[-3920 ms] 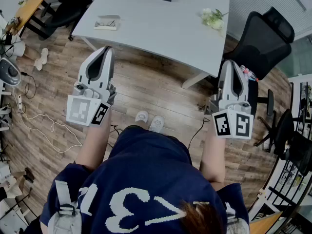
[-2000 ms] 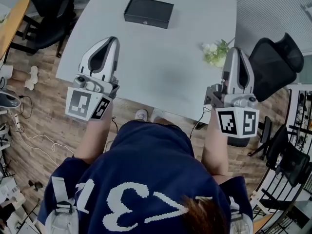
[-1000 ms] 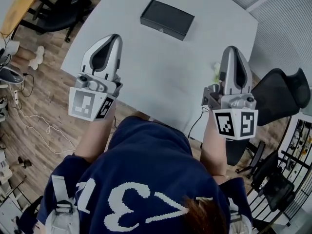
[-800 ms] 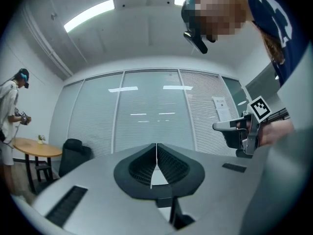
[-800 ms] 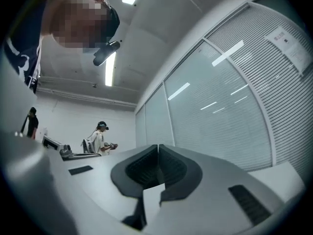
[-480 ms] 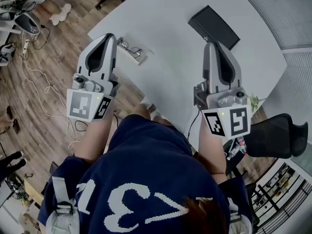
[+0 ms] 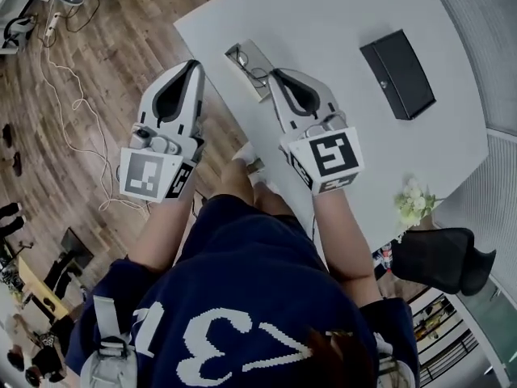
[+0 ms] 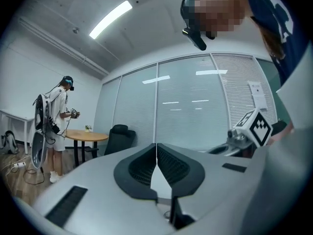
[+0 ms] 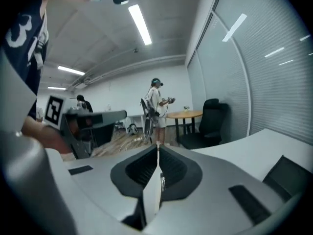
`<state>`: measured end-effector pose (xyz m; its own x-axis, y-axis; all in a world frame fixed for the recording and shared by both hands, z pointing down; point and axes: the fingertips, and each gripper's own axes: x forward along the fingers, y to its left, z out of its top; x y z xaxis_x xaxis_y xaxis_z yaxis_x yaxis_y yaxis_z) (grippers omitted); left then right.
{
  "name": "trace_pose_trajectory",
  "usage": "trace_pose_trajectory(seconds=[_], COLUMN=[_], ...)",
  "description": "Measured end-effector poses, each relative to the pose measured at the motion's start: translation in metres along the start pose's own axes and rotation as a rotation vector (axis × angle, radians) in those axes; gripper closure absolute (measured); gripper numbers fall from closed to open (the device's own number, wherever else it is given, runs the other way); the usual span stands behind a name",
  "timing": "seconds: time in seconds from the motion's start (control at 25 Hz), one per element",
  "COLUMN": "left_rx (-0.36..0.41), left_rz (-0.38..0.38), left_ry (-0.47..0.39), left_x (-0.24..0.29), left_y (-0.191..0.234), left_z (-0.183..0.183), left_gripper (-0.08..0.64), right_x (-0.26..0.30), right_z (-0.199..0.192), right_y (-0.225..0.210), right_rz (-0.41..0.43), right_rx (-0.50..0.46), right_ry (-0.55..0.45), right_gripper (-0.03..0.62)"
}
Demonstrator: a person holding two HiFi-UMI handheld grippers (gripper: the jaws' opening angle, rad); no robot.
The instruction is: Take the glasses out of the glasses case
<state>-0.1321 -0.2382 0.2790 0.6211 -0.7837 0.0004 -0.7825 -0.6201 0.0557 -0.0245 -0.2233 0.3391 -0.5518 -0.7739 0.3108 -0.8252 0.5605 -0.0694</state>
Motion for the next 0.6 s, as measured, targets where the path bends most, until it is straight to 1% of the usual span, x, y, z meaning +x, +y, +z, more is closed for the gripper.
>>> trace_pose_trajectory(seconds=[0.08,0.12,0.16,0.24,0.4,0.6], left_rx=[-0.011,-0.016,-0.021,-0.033,-0.052,-0.076], left_rz=[0.017,0.025,0.032,0.045,0.063,0.077], left_ry=[0.016,0.024,0.031,0.044,0.062,0.081], left_x=[-0.004,-0.005,-0.007,-0.011,-0.019,-0.023], left_y=[0.009,0.013,0.016,0.022,0.027,0.033], left_z=[-0.011,-0.015,-0.020,-0.029,-0.044,-0.056], left_gripper=[0.540,0.540,0.540,0.540,0.540,0.540], right_x=[0.034,0.049,0.064,0.088,0.120,0.134], right_z=[-0.034,-0.051,-0.065,-0.090,-0.132,-0.162], right_y=[0.004,0.006,0.006,0.008,0.006,-0.012], right_rz=[0.027,0.038,0.048,0.063,0.064,0.040], right_rx=[0.006,0.022,0.043,0.080,0.097,0.142], right_ry=[0.105,0.153,0.193,0.252,0.364,0.489], right_gripper=[0.563,0.551,0.494,0.491,0.493,0.503])
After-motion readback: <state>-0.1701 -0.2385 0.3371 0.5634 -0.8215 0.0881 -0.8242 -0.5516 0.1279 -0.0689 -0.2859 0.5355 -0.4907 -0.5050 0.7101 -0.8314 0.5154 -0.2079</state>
